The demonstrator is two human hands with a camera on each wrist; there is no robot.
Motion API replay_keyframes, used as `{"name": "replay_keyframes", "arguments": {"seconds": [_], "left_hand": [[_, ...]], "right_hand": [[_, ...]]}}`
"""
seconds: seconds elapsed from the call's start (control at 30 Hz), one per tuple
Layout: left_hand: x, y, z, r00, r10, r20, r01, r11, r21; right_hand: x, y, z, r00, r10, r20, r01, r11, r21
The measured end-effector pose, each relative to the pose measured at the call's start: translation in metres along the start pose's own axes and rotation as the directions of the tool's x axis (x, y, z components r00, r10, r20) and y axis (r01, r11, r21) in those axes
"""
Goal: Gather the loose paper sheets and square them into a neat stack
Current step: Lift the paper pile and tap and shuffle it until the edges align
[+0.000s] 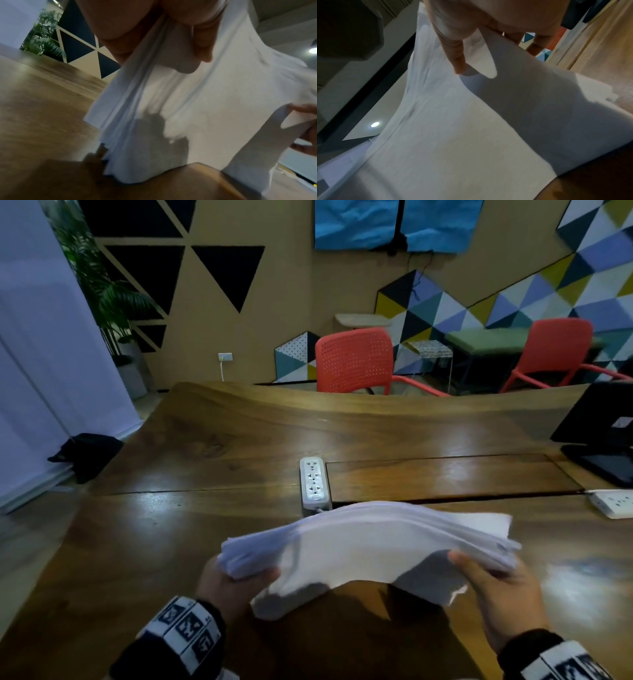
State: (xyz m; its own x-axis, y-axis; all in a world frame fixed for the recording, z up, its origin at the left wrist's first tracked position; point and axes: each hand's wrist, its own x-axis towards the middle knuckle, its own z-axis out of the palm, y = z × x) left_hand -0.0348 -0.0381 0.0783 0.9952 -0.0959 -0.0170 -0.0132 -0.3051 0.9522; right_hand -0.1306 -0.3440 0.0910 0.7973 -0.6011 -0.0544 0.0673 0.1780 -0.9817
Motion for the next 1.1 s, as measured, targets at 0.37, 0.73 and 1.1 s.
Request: {"name": "replay_keyframes", "arguments": {"seconds": [0.37, 0.73, 1.1], "left_hand": [[-0.003, 0.026, -0.01, 0.992, -0.035, 0.121, 0.059, 0.978, -0.199], [0.007, 0.04, 0.004, 0.984, -0.125, -0.128, 0.044, 0.863, -0.504], [0.009, 0.044, 0.004, 0.965, -0.116, -0.234, -0.011, 0.878, -0.478]], "right_hand": [[0.002, -0.023, -0.006, 0.998, -0.042, 0.041, 0.04, 0.997, 0.068], [0.011, -0.047, 0.032, 0.972, -0.096, -0.213, 0.109, 0.993, 0.052], [0.019, -0.043, 0.019, 0.982, -0.088, -0.169, 0.092, 0.996, 0.018]]}}
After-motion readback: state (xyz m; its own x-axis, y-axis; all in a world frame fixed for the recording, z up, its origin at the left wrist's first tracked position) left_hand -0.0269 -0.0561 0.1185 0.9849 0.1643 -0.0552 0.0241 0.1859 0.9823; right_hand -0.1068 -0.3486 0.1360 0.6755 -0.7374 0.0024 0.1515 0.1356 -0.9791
